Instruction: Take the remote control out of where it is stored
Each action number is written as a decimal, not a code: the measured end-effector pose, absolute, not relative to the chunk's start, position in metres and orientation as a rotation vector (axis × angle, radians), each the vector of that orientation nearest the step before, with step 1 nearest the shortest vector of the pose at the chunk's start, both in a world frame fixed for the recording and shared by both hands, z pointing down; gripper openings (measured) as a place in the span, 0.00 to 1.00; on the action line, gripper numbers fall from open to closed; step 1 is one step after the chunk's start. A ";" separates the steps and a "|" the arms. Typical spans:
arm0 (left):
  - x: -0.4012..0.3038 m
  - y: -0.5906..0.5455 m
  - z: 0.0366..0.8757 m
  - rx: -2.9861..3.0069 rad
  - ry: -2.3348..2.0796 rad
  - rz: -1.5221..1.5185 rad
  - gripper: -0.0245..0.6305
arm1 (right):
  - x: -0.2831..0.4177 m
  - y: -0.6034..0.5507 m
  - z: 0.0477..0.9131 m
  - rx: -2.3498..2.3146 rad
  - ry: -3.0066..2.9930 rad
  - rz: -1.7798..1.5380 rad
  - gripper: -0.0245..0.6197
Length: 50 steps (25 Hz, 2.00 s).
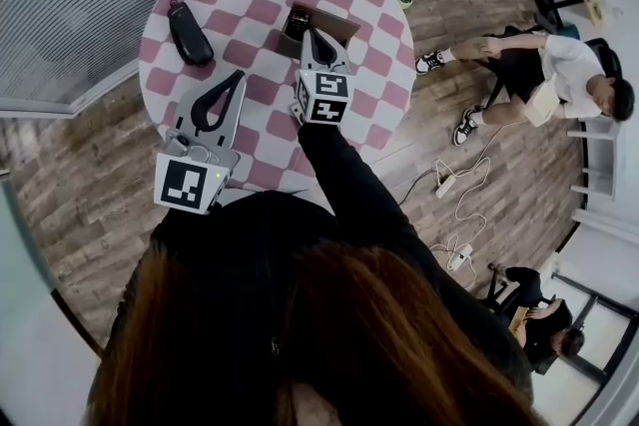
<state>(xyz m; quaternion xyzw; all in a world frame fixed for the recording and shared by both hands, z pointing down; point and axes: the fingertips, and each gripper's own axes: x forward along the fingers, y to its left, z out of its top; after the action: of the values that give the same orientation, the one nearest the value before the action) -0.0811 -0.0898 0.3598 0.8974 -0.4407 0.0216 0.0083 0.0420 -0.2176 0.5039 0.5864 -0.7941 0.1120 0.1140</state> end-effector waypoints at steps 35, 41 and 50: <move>-0.126 -0.076 0.374 2.708 -1.469 0.117 0.05 | 0.032 -0.276 0.573 1.927 -1.809 0.519 0.35; -0.132 -0.074 0.376 2.698 -1.476 0.118 0.05 | 0.034 -0.272 0.573 1.985 -1.782 0.549 0.35; -0.132 -0.075 0.377 2.705 -1.460 0.109 0.05 | 0.027 -0.269 0.553 1.924 -1.928 0.488 0.35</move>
<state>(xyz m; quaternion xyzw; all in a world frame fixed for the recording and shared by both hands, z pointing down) -0.1324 -0.0752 0.3765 0.8790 -0.4744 0.0354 0.0329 0.0270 -0.2688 0.5526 0.6832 -0.6845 0.1732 0.1861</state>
